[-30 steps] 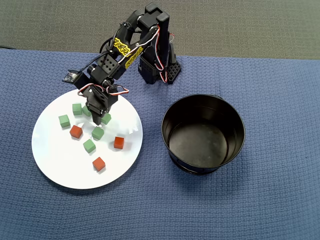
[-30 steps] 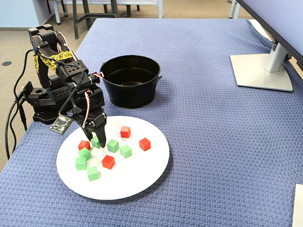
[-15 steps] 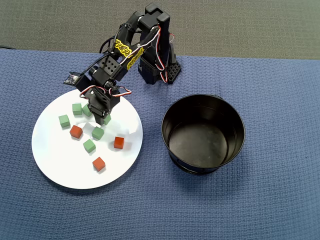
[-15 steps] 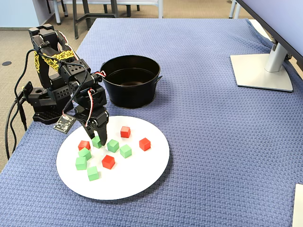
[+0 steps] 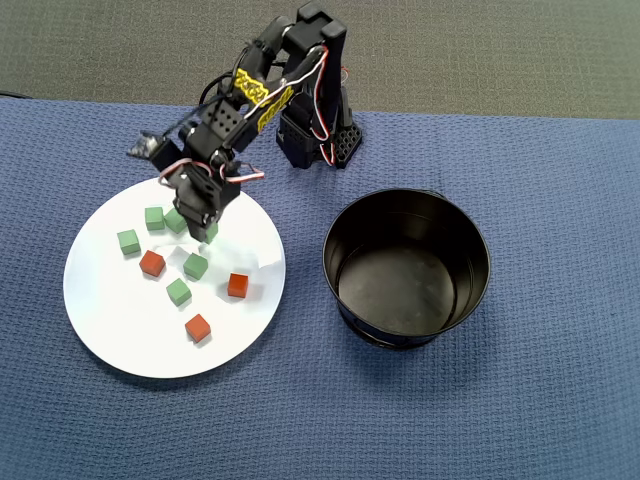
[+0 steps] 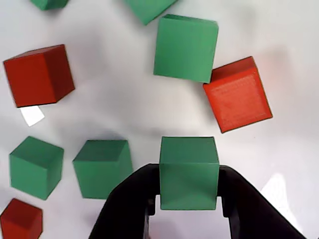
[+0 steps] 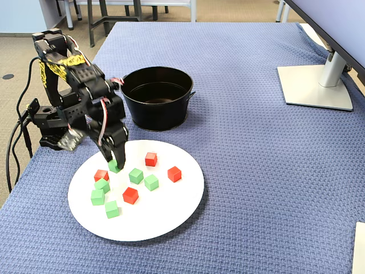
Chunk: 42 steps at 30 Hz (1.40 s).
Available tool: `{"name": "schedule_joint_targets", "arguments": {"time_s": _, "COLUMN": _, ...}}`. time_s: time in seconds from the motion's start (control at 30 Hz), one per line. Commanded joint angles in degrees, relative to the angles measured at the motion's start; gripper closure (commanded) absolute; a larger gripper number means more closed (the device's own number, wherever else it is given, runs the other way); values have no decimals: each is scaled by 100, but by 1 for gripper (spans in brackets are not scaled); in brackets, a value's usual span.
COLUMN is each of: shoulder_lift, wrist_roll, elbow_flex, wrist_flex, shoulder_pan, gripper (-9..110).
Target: Pick up the green cubes from the white plate and place them in the black recipient
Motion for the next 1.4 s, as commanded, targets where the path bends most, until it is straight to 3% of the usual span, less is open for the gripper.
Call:
{"name": "schedule_joint_targets", "arguments": {"time_s": 0.0, "shoulder_lift": 958, "wrist_roll": 316, "elbow_flex": -967, "wrist_flex": 1081, "shoulder_pan": 26, "gripper": 102}}
{"name": "schedule_joint_targets", "arguments": {"time_s": 0.13, "shoulder_lift": 1705, "wrist_roll": 914, "elbow_flex": -1652, "wrist_flex": 2048, "shoulder_pan": -563, "gripper": 102}}
{"name": "schedule_joint_targets", "arguments": {"time_s": 0.47, "shoulder_lift": 2584, "wrist_roll": 2918, "elbow_flex": -1898, "wrist_flex": 2101, "shoulder_pan": -3841, "gripper": 102}}
{"name": "schedule_joint_targets", "arguments": {"time_s": 0.73, "shoulder_lift": 2382, "wrist_roll": 3902, "elbow_flex": -1828, "wrist_flex": 1679, "shoulder_pan": -6214, "gripper": 102}}
{"name": "schedule_joint_targets", "arguments": {"time_s": 0.77, "shoulder_lift": 2312, "wrist_roll": 3876, "elbow_flex": -1775, "wrist_flex": 1617, "shoulder_pan": -6398, "gripper": 100}}
{"name": "schedule_joint_targets", "arguments": {"time_s": 0.83, "shoulder_lift": 2162, "wrist_roll": 3454, "elbow_flex": -1749, "wrist_flex": 1494, "shoulder_pan": -6609, "gripper": 77}}
{"name": "schedule_joint_targets", "arguments": {"time_s": 0.93, "shoulder_lift": 2101, "wrist_roll": 3023, "elbow_flex": -1951, "wrist_flex": 1441, "shoulder_pan": -6275, "gripper": 71}}
{"name": "schedule_joint_targets", "arguments": {"time_s": 1.07, "shoulder_lift": 2373, "wrist_roll": 2004, "elbow_flex": -2145, "wrist_flex": 1688, "shoulder_pan": -5458, "gripper": 74}}
{"name": "schedule_joint_targets", "arguments": {"time_s": 1.37, "shoulder_lift": 2013, "wrist_roll": 554, "elbow_flex": -1951, "wrist_flex": 1283, "shoulder_pan": -1547, "gripper": 82}}
